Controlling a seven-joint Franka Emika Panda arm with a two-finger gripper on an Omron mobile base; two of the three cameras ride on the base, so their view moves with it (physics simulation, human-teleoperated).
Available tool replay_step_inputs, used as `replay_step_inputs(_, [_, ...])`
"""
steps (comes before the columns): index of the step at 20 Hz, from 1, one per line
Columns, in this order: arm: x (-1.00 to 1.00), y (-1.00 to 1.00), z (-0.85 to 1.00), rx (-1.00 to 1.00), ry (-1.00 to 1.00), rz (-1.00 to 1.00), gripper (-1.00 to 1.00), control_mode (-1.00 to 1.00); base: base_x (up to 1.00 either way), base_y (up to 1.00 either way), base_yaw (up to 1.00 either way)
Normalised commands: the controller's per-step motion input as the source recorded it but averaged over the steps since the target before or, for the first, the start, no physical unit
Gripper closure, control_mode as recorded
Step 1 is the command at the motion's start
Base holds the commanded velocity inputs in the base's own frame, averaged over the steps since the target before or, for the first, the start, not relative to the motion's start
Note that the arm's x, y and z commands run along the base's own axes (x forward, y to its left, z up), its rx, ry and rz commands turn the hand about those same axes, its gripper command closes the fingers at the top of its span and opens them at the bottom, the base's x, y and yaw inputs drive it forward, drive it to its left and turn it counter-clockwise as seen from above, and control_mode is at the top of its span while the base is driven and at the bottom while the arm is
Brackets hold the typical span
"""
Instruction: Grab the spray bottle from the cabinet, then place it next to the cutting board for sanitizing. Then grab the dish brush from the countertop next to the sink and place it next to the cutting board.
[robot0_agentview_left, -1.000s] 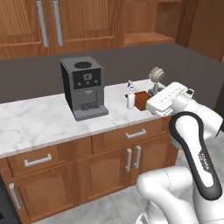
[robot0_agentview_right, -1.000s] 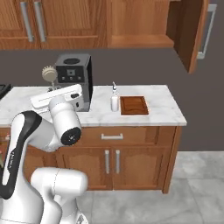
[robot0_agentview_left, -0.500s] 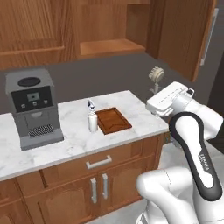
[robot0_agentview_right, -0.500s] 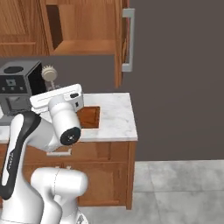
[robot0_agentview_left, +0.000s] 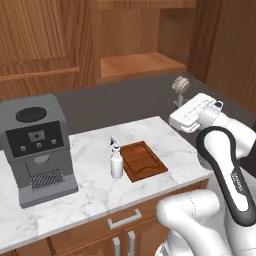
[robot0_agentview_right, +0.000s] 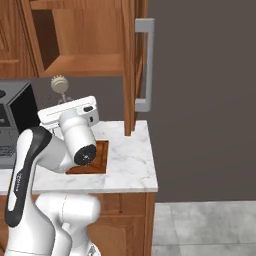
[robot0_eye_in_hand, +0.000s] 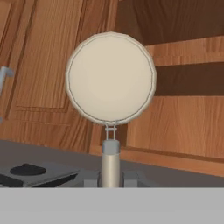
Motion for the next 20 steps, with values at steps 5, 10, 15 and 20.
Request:
replay_step_inputs(5, [0.00, 0.00, 0.00, 0.00, 0.00, 0.00, 1.00, 1.00, 0.73, 0.13, 0.00])
replay_step_inputs(10, [0.00, 0.00, 0.00, 0.00, 0.00, 0.00, 1.00, 1.00, 0.89, -0.03, 0.01])
replay_step_inputs(15, [0.00, 0.00, 0.00, 0.00, 0.00, 0.00, 1.00, 1.00, 0.56, 0.00, 0.03])
replay_step_inputs(20, [0.54, 0.00, -0.31, 0.00, 0.16, 0.00, 1.00, -1.00, 0.09, 0.00, 0.00])
